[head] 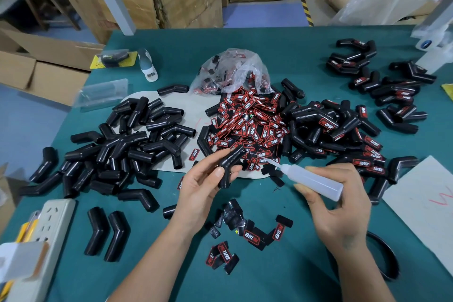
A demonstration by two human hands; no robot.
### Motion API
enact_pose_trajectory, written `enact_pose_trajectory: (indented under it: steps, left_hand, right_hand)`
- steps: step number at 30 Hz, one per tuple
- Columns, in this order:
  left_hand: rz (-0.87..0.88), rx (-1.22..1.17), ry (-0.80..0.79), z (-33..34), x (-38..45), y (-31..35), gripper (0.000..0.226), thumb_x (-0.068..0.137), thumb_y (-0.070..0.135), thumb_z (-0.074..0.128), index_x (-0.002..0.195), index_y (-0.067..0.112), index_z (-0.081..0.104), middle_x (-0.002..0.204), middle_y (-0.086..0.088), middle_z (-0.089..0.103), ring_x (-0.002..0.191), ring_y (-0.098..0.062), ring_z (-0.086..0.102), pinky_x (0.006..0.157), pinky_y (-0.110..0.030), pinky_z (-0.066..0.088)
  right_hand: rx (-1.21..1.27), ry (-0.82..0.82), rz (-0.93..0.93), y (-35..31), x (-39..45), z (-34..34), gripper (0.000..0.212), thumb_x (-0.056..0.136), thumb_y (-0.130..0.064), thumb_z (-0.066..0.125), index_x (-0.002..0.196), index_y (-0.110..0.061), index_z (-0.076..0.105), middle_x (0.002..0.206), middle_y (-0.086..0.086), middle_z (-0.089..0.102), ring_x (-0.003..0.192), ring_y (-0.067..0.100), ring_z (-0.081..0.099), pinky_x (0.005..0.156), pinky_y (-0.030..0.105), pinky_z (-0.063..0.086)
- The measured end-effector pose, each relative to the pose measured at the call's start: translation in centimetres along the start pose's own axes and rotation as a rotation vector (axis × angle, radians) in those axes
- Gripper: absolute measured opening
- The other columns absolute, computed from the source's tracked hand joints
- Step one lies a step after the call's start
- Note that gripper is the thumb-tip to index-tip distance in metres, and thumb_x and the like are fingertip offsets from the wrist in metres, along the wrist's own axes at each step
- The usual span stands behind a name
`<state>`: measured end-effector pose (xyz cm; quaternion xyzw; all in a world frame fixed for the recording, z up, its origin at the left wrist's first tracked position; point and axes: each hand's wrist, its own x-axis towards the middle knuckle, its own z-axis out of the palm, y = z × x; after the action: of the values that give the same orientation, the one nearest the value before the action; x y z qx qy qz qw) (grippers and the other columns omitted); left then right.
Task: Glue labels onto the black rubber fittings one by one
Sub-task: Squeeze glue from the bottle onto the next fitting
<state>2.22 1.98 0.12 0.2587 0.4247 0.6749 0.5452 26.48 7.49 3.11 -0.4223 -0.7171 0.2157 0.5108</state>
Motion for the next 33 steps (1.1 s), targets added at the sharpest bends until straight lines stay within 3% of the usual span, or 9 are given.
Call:
enact_pose_trajectory:
  steps: [4, 8, 13, 19, 28, 33]
  left_hand:
    - [0.01, 0.001, -0.004, 0.0, 0.0, 0.0, 0.037, 0.095, 0.016, 0.067, 0.131, 0.015, 0.073, 0.121, -0.025, 0.074, 0.114, -0.036, 0.073, 0.098, -0.034, 0.057]
    - [0.016, 0.013, -0.011, -0.1, 0.0, -0.1, 0.038, 0.094, 0.018, 0.068, 0.132, 0.015, 0.073, 0.121, -0.024, 0.074, 0.115, -0.036, 0.072, 0.098, -0.034, 0.056]
    - [0.043, 0.09, -0.022, -0.3, 0.1, -0.4, 0.039, 0.095, 0.02, 0.069, 0.134, 0.015, 0.071, 0.13, -0.021, 0.071, 0.117, -0.033, 0.071, 0.099, -0.035, 0.055]
    - [0.068, 0.164, -0.036, -0.9, 0.4, -0.8, 0.049, 0.098, 0.032, 0.075, 0.14, 0.009, 0.065, 0.141, -0.02, 0.065, 0.124, -0.037, 0.067, 0.108, -0.041, 0.051]
    - [0.08, 0.168, -0.045, -1.1, 0.6, -1.0, 0.047, 0.098, 0.03, 0.075, 0.141, 0.013, 0.066, 0.14, -0.019, 0.066, 0.121, -0.032, 0.069, 0.106, -0.035, 0.052]
    - [0.081, 0.166, -0.05, -1.1, 0.6, -1.0, 0.047, 0.098, 0.03, 0.076, 0.141, 0.013, 0.066, 0.142, -0.018, 0.065, 0.122, -0.033, 0.069, 0.106, -0.036, 0.051]
  right_hand:
    - [-0.016, -0.009, 0.001, 0.2, -0.1, 0.0, 0.034, 0.092, -0.032, 0.072, 0.1, 0.0, 0.068, 0.099, 0.0, 0.062, 0.1, 0.0, 0.058, 0.085, 0.011, 0.041]
    - [-0.003, -0.017, -0.004, 0.1, -0.1, 0.1, 0.04, 0.096, -0.039, 0.07, 0.101, 0.0, 0.067, 0.098, 0.004, 0.063, 0.1, 0.002, 0.058, 0.085, 0.011, 0.041]
    - [0.012, -0.014, -0.014, 0.2, -0.2, 0.0, 0.025, 0.089, -0.027, 0.073, 0.104, -0.008, 0.066, 0.1, -0.004, 0.062, 0.1, 0.0, 0.059, 0.086, 0.011, 0.041]
    - [0.001, -0.025, -0.017, 0.3, -0.3, 0.0, 0.027, 0.089, -0.026, 0.073, 0.102, -0.002, 0.067, 0.098, 0.006, 0.064, 0.1, 0.001, 0.059, 0.085, 0.011, 0.042]
    - [0.009, -0.019, -0.021, -0.1, -0.1, 0.1, 0.024, 0.089, -0.025, 0.073, 0.105, -0.009, 0.066, 0.1, -0.004, 0.061, 0.1, 0.001, 0.058, 0.083, 0.011, 0.042]
    - [0.012, -0.022, -0.028, -0.1, -0.1, 0.0, 0.024, 0.089, -0.025, 0.073, 0.105, -0.008, 0.065, 0.099, -0.001, 0.061, 0.1, 0.004, 0.059, 0.084, 0.012, 0.042]
